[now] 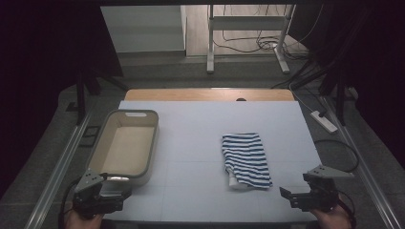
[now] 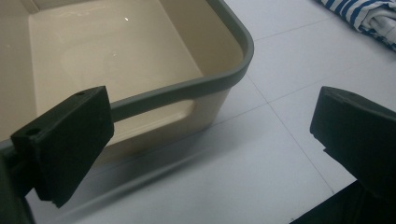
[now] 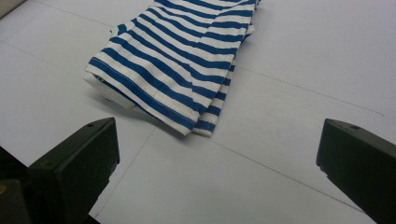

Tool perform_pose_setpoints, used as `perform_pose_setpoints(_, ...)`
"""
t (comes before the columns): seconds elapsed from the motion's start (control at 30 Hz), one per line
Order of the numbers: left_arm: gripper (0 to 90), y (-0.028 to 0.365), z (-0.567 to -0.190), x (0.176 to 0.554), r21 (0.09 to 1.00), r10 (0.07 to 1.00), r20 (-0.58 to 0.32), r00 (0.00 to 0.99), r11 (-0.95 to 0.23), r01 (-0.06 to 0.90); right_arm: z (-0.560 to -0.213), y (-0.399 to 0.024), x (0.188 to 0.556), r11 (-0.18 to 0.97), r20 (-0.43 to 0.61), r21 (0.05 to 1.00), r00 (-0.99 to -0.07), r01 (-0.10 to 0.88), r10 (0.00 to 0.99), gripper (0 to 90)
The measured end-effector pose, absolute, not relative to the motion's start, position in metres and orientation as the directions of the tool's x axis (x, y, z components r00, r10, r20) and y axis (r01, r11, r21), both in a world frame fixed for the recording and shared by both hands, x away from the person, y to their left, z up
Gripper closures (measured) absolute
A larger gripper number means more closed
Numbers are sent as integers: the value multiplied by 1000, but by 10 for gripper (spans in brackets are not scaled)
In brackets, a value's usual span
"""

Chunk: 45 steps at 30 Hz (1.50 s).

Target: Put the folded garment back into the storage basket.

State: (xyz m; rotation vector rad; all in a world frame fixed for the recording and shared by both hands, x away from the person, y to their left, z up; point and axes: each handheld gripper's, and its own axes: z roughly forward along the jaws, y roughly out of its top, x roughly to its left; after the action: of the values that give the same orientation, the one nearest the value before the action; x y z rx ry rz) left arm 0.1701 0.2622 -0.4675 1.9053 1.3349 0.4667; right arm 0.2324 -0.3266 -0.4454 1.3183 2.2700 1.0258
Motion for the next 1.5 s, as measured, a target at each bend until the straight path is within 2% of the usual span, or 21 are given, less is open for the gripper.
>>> perform_pose_setpoints(0.57, 0, 263, -468, 173, 743, 914, -137, 383, -161, 650, -445, -326, 231, 319, 67, 728, -526, 607, 848, 0)
perform_pose_setpoints(1.03, 0, 260, -465, 180, 745, 909, -131, 396, -173, 644, -443, -325, 235, 342, 63, 742, -568, 577, 821, 0)
perform_pose_setpoints(1.5, 0, 248, -461, 197, 762, 864, -136, 484, -220, 609, -443, -318, 240, 389, 58, 745, -634, 541, 771, 0)
